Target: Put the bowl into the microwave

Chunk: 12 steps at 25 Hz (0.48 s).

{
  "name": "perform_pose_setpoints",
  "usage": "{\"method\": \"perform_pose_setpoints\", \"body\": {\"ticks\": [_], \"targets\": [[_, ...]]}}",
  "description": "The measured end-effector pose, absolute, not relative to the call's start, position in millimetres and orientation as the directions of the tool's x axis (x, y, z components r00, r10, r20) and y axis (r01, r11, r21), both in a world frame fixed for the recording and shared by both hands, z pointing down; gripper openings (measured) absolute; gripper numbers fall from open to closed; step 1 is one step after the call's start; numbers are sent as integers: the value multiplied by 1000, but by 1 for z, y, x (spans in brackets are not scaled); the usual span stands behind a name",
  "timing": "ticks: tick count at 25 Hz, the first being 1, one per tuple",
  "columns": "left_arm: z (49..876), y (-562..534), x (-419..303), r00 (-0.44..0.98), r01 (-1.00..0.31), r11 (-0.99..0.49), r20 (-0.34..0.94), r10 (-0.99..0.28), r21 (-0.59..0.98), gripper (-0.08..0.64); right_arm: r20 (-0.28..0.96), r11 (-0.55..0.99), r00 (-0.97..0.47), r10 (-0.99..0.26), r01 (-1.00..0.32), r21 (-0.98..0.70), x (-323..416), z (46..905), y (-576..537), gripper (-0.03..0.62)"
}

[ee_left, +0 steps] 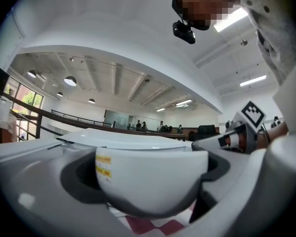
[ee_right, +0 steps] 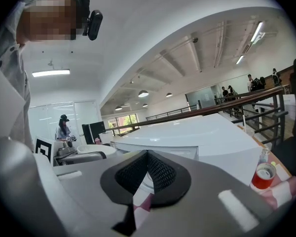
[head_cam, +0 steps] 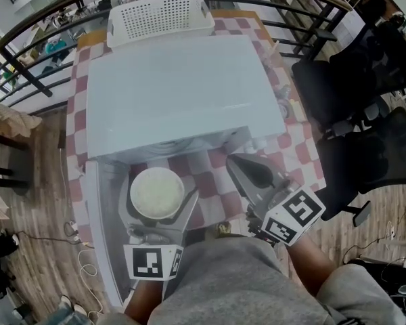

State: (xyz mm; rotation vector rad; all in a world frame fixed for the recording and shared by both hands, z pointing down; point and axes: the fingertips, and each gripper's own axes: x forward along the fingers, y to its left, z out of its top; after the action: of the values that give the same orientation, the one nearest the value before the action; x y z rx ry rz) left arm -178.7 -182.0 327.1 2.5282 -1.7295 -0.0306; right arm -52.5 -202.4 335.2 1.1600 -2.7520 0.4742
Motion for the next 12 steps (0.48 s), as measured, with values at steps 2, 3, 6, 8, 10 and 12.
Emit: {"method": "perform_pose_setpoints", "body": {"ticks": [2,3,6,8,10,12], "targets": [[333,-188,-179,370,-928,-367,34,-929,69,541,235,654,-697,-678,-717,-242,-57,339,-206,0],[336,-192,-180,371,-927,-369,39,-928,63,541,238,653,-696,-677,-718,-240,-59,340,-207,0],[348,-202,-184,367,-930,-363,57,-929,61,541,248,654,-696,-674,-718,-239,-68,344,-210,0],[357,-209,-187,354,-934,-349,70,-933,73,541,254,655,-698,-670,-717,-241,-74,346,-212,0],[367,-216,-190,341,-938,-333,86,-936,91,541,261,655,-698,-667,-716,-242,-78,349,-213,0],[376,-222,-191,334,-940,-324,99,-937,103,540,269,655,-699,-663,-715,-244,-82,352,-214,0]]}}
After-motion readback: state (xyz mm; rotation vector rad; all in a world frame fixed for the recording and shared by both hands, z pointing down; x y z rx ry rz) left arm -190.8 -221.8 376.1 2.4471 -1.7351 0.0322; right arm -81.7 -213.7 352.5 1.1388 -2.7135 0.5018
